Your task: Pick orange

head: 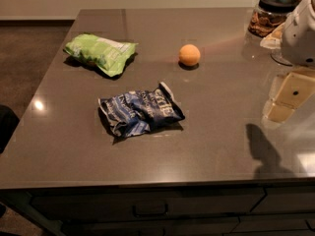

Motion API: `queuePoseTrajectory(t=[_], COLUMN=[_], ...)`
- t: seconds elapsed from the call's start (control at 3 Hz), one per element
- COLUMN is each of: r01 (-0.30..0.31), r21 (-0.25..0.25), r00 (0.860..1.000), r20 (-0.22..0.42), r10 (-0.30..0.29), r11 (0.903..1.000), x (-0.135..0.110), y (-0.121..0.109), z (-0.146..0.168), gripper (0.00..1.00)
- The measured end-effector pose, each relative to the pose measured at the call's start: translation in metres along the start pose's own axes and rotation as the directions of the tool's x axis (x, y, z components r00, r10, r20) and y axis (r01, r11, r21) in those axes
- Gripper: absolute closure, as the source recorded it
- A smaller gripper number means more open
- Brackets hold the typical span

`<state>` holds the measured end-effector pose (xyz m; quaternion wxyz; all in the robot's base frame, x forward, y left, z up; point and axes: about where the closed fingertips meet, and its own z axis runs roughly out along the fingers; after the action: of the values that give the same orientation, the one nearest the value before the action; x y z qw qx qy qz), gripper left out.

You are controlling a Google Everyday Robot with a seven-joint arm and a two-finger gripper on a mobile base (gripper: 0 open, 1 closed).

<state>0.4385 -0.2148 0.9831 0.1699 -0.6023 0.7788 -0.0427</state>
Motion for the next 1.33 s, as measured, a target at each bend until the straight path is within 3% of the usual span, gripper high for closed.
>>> queuePoseTrajectory(t=[0.67, 1.33], r01=[-0.012, -0.042], r21=[0.005, -0.022], r00=[1.0, 0.988], r20=[0.023, 0.148], r10=[0.012, 0.045], r11=[0.9999, 0.9989], x=[-0.006, -0.045], y=[-0.005, -0.034], z=[0.003, 0.036], gripper=[0.0, 0.0])
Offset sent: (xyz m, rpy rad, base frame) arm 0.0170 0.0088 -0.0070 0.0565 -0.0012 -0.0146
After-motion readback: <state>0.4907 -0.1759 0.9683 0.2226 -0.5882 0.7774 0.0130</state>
